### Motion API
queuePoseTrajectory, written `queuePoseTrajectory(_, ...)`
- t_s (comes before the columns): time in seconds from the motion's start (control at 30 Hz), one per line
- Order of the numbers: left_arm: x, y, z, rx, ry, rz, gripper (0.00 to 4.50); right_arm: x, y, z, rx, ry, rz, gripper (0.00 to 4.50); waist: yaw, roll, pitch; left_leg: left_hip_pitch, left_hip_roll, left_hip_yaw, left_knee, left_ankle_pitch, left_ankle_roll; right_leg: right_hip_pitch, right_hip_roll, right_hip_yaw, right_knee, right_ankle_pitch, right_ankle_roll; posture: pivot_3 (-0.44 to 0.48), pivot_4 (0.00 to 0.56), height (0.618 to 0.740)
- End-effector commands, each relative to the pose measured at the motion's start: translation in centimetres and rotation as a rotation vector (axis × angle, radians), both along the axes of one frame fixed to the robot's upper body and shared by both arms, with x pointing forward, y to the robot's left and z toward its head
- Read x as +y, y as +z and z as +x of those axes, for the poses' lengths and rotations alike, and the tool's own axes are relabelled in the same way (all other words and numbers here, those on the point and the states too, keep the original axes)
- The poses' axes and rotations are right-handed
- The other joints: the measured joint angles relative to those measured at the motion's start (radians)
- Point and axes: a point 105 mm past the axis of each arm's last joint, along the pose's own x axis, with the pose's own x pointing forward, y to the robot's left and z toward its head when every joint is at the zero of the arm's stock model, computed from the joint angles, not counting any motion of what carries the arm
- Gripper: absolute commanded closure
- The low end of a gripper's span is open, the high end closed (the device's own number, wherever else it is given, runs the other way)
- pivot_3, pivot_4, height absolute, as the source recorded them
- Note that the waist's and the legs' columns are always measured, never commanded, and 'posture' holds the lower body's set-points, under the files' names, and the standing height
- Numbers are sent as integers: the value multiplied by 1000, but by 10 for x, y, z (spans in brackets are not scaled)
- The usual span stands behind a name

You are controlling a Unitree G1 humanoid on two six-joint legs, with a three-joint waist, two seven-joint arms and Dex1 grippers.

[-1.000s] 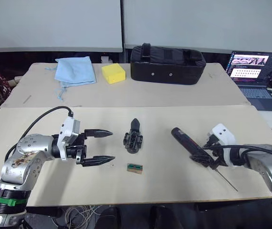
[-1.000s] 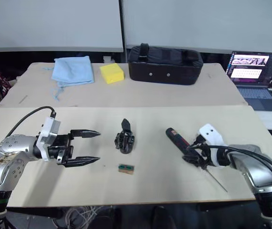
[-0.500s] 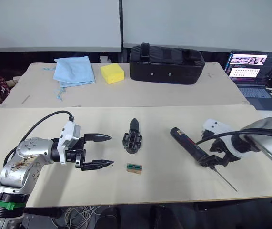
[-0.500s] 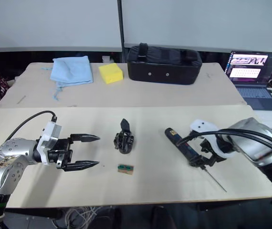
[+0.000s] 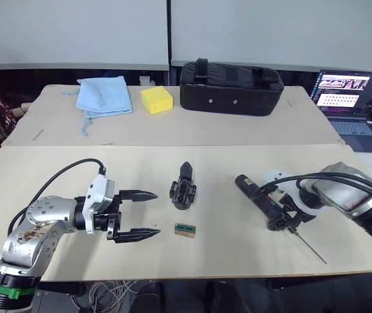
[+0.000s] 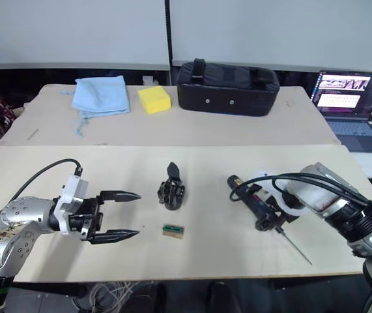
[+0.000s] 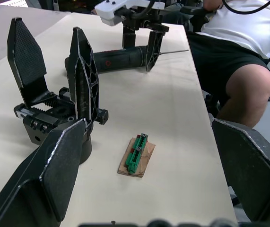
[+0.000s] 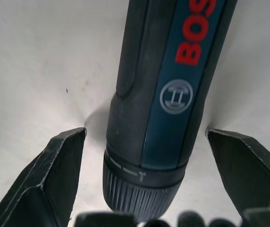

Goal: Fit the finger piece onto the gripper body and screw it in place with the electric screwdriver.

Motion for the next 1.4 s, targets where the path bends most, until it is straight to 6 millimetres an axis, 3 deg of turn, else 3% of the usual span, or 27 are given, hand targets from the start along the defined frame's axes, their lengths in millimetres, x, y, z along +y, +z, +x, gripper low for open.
queuePoseTrajectory(0.03,-4,7,-1,-40,-17,-10,0,0,-1,3,-8,11,-12,530,0,0,0,0,0,0,0,0,0,0,0,0,0,0,0,0,150,740)
queuePoseTrajectory(0.23,-3,7,-1,-41,-15,-11,0,-1,3,12,-56,44,7,2494,0,0,0,0,0,0,0,0,0,0,0,0,0,0,0,0,150,740)
queuePoseTrajectory(0.4,-1,8,-1,-40,-19,-6,0,-5,26,16,-125,19,102,2570,-5,-1,0,1,0,0,0,0,0,0,0,0,1,0,0,0,150,740)
queuePoseTrajectory(0.6,4,9,4,-54,-31,-1,0,5,92,11,-322,77,460,2570,3,0,0,0,0,0,0,0,0,-2,0,0,2,0,0,0,150,740)
queuePoseTrajectory(0.7,7,9,8,-65,-26,-14,0,17,129,-5,-467,208,708,2571,8,0,0,0,0,0,0,0,0,-1,1,0,2,0,0,0,150,740)
queuePoseTrajectory(0.8,12,3,9,-69,-35,8,0,24,147,-25,-572,266,912,2571,14,0,0,0,1,-1,0,0,0,1,1,0,1,1,1,0,150,740)
queuePoseTrajectory(0.93,19,-4,12,-99,-37,34,0,55,151,-52,-802,566,978,2571,21,0,0,0,0,-2,0,0,0,2,1,-2,0,4,6,0,150,740)
queuePoseTrajectory(1.03,23,-21,9,-120,-80,113,0,86,150,-57,-914,675,1096,2571,10,0,0,1,1,-1,1,0,0,2,1,-1,0,4,6,0,150,740)
queuePoseTrajectory(1.23,11,-46,10,-99,-67,92,0,137,117,-69,-890,880,1259,2571,12,0,0,2,1,-1,1,0,0,3,1,-1,1,1,0,0,150,740)
queuePoseTrajectory(1.4,-3,-66,21,-77,-9,61,0,152,100,-59,-889,950,1280,2571,15,0,0,1,0,-1,5,0,0,4,1,-2,2,2,0,0,150,740)
